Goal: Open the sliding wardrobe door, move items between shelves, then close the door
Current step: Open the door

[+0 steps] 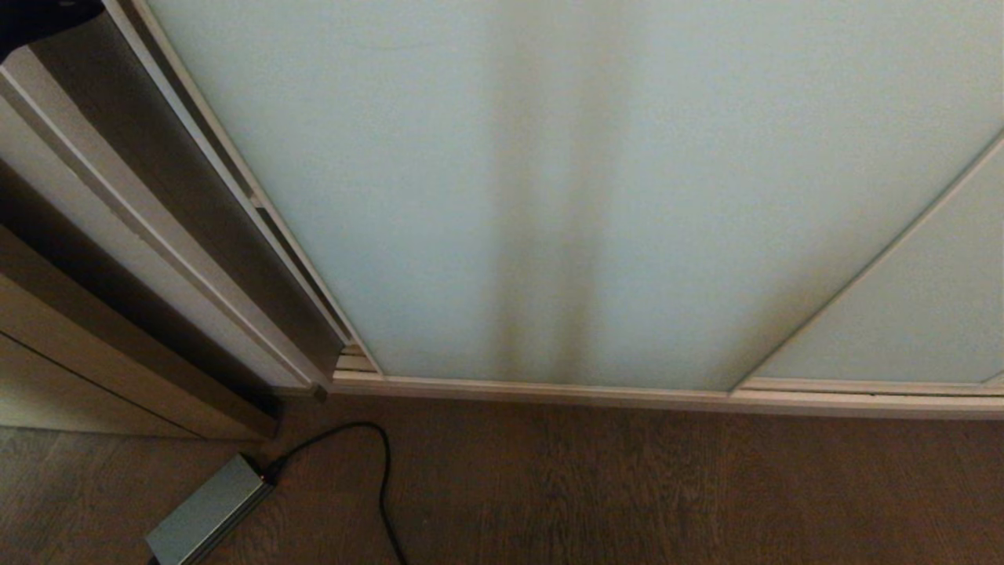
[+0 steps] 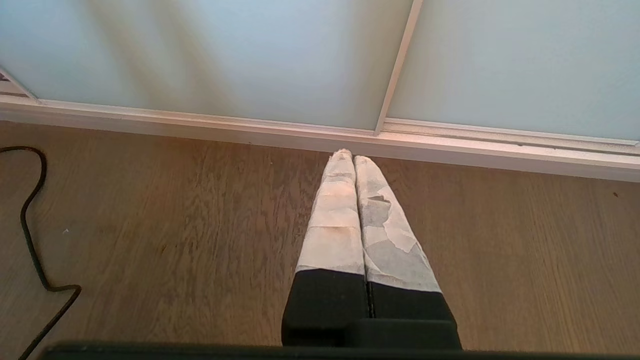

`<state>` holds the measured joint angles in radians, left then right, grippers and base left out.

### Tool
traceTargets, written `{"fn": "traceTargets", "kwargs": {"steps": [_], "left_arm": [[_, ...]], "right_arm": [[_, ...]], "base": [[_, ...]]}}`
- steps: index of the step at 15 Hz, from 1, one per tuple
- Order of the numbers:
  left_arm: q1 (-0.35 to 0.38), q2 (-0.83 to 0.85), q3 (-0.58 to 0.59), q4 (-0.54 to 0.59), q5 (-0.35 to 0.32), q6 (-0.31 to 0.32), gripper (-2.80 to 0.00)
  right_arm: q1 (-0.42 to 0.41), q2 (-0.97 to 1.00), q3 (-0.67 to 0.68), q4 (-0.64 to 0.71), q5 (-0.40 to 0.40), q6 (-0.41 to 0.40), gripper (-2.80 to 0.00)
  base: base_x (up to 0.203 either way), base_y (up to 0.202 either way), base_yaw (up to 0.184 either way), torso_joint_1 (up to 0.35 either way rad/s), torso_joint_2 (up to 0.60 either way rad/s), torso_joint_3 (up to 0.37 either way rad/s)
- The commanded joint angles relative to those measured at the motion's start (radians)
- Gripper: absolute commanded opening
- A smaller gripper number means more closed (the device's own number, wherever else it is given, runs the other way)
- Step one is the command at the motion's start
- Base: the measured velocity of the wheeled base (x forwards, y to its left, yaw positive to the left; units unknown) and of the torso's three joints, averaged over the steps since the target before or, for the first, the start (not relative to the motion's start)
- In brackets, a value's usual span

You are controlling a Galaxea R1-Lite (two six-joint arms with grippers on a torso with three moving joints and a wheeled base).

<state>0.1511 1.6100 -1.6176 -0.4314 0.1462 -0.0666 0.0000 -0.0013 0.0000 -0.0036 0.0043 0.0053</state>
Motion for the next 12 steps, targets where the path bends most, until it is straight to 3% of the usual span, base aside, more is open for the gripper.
{"fn": "traceTargets", "kwargs": {"steps": [1,7,12], "left_arm": [[-0.003,0.082,-0.028,-0.038,-0.016,0.005,-2.80],[-0.070,0.037,0.018,-0.036,-0.184,-0.009,-2.80],[-0.119,0.027,0.031,-0.035,-0.229,-0.010,-2.80]], "right_arm": [[0.000,-0.002,0.000,0.000,0.000,-0.001,-2.80],[0.002,-0.002,0.000,-0.001,0.000,0.001,-2.80],[0.000,-0.002,0.000,-0.001,0.000,0.001,-2.80]], "base": [[0.000,0.000,0.000,0.000,0.00,0.000],[0.000,0.000,0.000,0.000,0.00,0.000],[0.000,0.000,0.000,0.000,0.00,0.000]]}}
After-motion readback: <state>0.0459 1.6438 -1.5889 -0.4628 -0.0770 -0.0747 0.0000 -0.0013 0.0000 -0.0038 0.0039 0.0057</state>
